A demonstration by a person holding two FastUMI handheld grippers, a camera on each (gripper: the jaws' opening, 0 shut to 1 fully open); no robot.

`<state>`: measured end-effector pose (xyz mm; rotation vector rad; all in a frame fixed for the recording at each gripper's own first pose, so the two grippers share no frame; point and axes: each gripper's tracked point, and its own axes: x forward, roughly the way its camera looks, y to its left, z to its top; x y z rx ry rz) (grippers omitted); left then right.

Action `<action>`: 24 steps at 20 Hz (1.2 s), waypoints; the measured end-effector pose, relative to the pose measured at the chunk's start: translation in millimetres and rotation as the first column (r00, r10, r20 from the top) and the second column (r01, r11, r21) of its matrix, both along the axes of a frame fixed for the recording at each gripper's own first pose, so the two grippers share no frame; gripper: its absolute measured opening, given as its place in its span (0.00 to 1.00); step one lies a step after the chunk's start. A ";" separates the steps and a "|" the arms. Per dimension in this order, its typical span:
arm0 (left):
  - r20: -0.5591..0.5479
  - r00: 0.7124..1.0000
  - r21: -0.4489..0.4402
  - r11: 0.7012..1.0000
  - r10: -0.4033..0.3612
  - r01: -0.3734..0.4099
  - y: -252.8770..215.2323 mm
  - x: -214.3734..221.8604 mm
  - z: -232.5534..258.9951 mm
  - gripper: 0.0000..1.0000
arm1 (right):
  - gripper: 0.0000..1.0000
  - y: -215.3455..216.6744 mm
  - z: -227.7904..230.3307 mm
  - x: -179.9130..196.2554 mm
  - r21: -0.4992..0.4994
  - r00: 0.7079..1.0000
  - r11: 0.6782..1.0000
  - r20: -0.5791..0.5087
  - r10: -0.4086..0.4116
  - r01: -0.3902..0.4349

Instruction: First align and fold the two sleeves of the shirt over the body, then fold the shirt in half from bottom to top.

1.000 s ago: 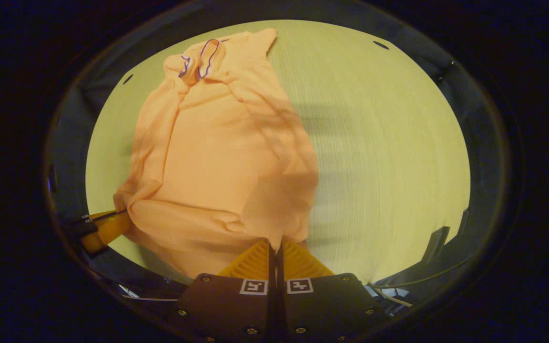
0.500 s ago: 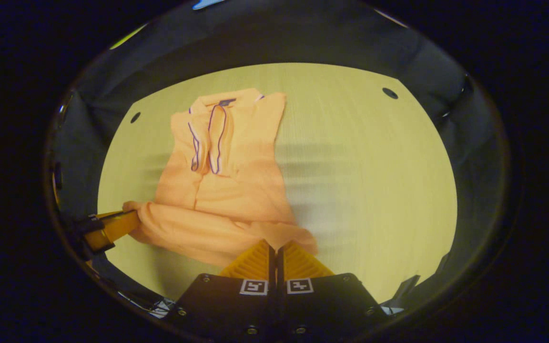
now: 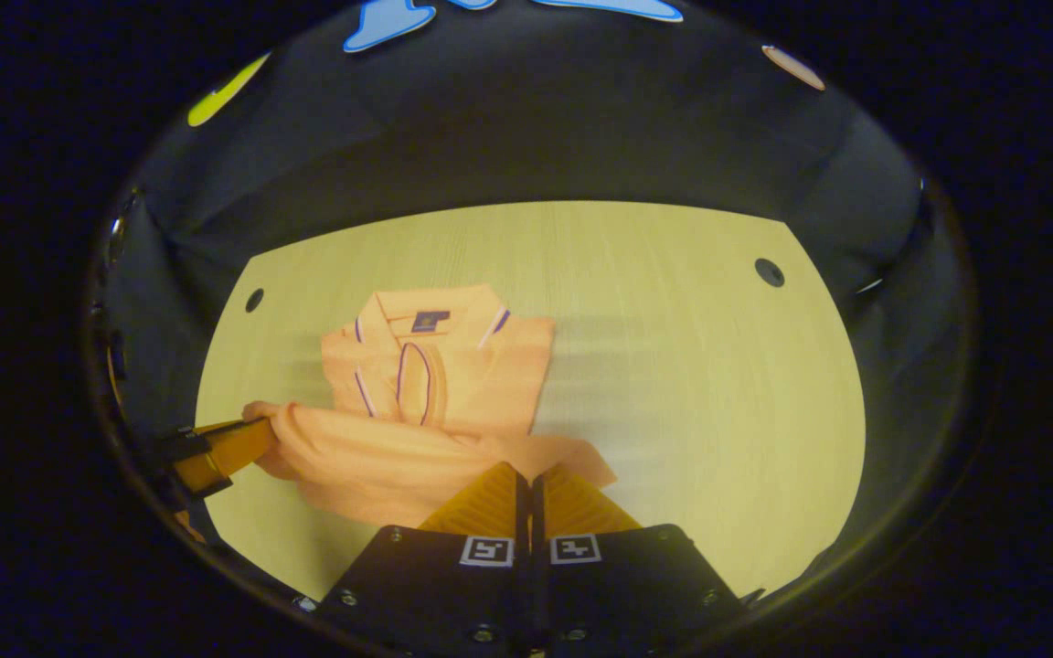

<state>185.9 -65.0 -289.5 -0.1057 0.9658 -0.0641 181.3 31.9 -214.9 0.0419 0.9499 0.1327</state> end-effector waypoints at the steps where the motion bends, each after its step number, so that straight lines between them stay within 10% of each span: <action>1: 0.014 1.000 0.004 1.000 0.005 -0.005 -0.8 10.9 -1.1 0.05 | 0.00 1.5 1.8 12.2 0.000 1.000 1.000 0.015 0.000 0.000; 15: 0.389 0.918 0.006 0.996 0.077 -0.086 6.0 154.3 3.9 0.05 | 0.00 9.3 12.8 142.9 -0.043 0.917 0.997 0.398 -0.038 0.061; 24: 0.315 0.949 0.054 0.997 0.037 -0.057 9.7 165.0 -49.1 0.08 | 0.01 9.0 11.8 138.0 -0.072 0.935 0.997 0.355 -0.003 0.030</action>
